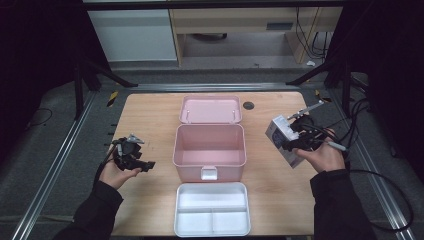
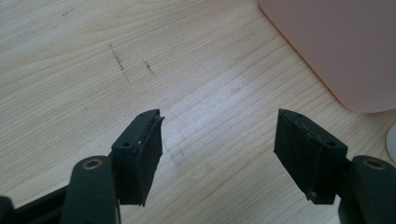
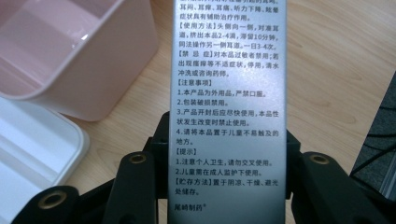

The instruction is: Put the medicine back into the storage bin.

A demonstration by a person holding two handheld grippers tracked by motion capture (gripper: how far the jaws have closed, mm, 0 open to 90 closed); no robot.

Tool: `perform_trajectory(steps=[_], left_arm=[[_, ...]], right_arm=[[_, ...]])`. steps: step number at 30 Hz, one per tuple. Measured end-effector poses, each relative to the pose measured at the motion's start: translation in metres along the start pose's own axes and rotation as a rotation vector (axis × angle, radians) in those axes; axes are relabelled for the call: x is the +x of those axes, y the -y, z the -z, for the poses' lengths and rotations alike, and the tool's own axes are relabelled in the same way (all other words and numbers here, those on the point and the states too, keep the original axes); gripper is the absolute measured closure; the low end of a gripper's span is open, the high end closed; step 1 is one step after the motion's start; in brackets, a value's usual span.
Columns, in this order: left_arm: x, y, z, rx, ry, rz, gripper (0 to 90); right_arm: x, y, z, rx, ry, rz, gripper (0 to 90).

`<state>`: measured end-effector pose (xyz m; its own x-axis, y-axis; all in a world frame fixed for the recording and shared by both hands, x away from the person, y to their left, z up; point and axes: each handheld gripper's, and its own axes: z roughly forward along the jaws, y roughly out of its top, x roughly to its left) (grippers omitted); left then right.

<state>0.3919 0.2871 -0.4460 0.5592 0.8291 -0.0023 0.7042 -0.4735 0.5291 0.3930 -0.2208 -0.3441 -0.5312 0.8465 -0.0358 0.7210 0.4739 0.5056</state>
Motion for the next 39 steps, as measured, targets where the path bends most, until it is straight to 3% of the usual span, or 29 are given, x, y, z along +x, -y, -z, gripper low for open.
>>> perform_trajectory(steps=[13,39], left_arm=[[-0.001,0.000,0.000,0.004,0.002,-0.001,32.0],[0.000,0.000,0.000,0.003,0.003,-0.003,32.1]], right_arm=[[0.023,-0.039,0.019,-0.023,-0.031,0.068,56.8],[0.089,-0.103,-0.004,-0.044,-0.137,0.204,56.9]])
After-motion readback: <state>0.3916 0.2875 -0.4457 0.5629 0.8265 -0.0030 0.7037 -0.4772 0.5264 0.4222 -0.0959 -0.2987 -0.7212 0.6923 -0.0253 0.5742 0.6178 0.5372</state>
